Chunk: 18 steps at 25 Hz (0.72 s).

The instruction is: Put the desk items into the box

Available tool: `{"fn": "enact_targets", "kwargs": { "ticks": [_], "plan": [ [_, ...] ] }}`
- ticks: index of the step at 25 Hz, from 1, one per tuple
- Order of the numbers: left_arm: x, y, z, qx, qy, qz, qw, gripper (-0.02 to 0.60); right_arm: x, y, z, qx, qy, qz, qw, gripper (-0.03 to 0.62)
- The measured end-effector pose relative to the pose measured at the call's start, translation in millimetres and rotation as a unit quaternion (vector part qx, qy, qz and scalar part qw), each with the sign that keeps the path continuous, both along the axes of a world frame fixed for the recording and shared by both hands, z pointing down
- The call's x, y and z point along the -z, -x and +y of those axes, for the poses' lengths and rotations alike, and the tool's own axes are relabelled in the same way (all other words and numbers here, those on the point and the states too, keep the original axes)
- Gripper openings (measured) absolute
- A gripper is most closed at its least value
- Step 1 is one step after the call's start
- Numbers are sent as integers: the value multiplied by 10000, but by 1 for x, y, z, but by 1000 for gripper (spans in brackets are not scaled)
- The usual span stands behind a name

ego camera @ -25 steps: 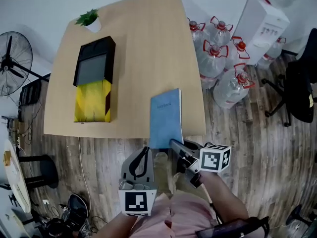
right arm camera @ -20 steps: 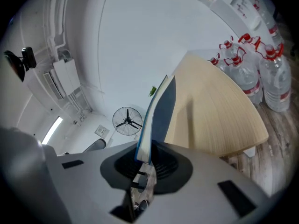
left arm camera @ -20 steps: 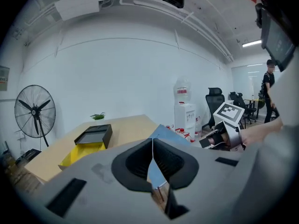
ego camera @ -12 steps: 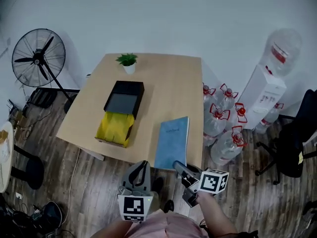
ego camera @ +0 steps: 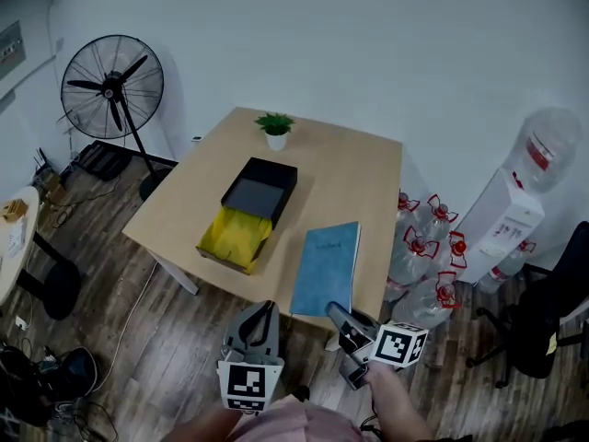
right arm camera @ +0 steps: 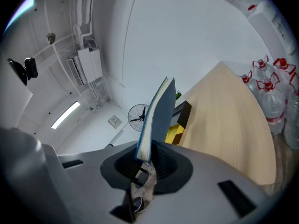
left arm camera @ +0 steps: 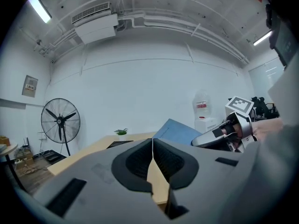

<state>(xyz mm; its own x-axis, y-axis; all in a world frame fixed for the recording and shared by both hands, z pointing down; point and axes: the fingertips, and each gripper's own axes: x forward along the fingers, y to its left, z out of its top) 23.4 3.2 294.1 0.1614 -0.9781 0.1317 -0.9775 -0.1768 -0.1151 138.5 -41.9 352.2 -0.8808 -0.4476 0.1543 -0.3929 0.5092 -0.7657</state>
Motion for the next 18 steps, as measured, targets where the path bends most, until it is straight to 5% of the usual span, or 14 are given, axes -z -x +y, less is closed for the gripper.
{"fn": "enact_targets", "kwargs": {
  "ticks": [18],
  "plan": [
    [8, 54, -3, 365, -59, -220, 9991, 17, 1, 65, -13, 382, 16, -155, 9991, 49]
  ]
}}
